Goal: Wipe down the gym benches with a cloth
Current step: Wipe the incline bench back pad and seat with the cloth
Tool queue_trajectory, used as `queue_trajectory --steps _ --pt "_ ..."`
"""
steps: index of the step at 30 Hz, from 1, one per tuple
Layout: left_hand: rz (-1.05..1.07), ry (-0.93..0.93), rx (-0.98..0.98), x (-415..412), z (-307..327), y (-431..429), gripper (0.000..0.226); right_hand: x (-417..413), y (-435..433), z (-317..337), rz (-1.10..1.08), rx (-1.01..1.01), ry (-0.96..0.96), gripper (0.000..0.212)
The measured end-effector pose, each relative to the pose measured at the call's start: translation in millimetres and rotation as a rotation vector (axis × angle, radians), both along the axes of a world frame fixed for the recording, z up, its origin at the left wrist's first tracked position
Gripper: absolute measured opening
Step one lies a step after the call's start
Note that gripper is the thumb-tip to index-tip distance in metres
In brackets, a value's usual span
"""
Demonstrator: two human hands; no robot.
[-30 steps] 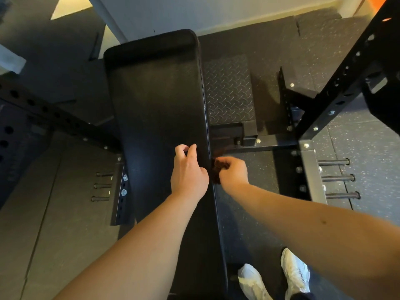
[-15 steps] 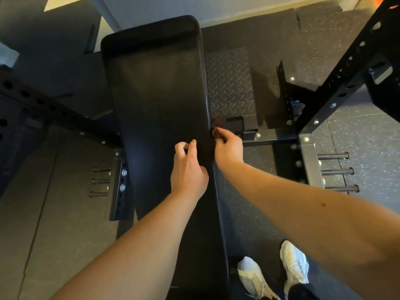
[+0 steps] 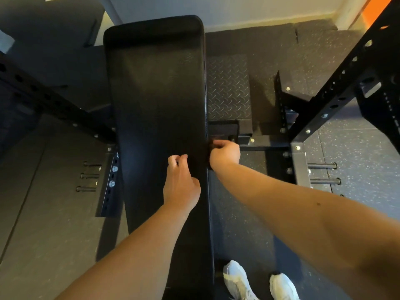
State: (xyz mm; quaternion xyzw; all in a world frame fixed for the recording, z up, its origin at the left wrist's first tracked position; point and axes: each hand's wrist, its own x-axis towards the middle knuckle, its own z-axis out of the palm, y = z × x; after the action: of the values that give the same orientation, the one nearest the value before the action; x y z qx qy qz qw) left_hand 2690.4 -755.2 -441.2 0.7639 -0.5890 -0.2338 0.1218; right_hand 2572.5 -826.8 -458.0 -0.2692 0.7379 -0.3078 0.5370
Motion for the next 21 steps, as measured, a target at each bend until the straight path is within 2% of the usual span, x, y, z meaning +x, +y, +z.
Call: queue_trajectory --steps 4,8,12,14,17,19,21 --pt "0.02 -0.019 -0.042 -6.8 -7.3 8.0 0.07 7.4 15.7 0.6 -0.051 -0.132 -0.164 0.045" --pt "-0.016 -0.054 0.001 -4.9 -10.0 23.3 0.067 3.3 38.2 -18.5 0.062 -0.121 -0.087 0.045" --pt "-0.073 -0.077 0.109 -4.1 -13.3 32.4 0.077 3.3 57.1 -27.7 0.109 -0.123 -0.032 0.047" --pt "-0.045 -0.107 0.128 -7.5 -15.0 34.9 0.081 4.8 79.4 -35.2 0.146 -0.084 -0.008 0.048" --pt "-0.031 -0.12 0.104 -14.3 -20.9 44.3 0.08 2.8 114.5 -52.5 0.282 0.102 0.073 0.05" --pt "-0.029 -0.126 0.087 -14.5 -24.0 51.0 0.078 2.3 119.8 -56.9 0.315 0.186 0.104 0.041" --pt "-0.041 -0.113 0.076 -13.1 -27.4 57.5 0.074 1.1 106.3 -52.0 0.243 0.182 0.098 0.029"
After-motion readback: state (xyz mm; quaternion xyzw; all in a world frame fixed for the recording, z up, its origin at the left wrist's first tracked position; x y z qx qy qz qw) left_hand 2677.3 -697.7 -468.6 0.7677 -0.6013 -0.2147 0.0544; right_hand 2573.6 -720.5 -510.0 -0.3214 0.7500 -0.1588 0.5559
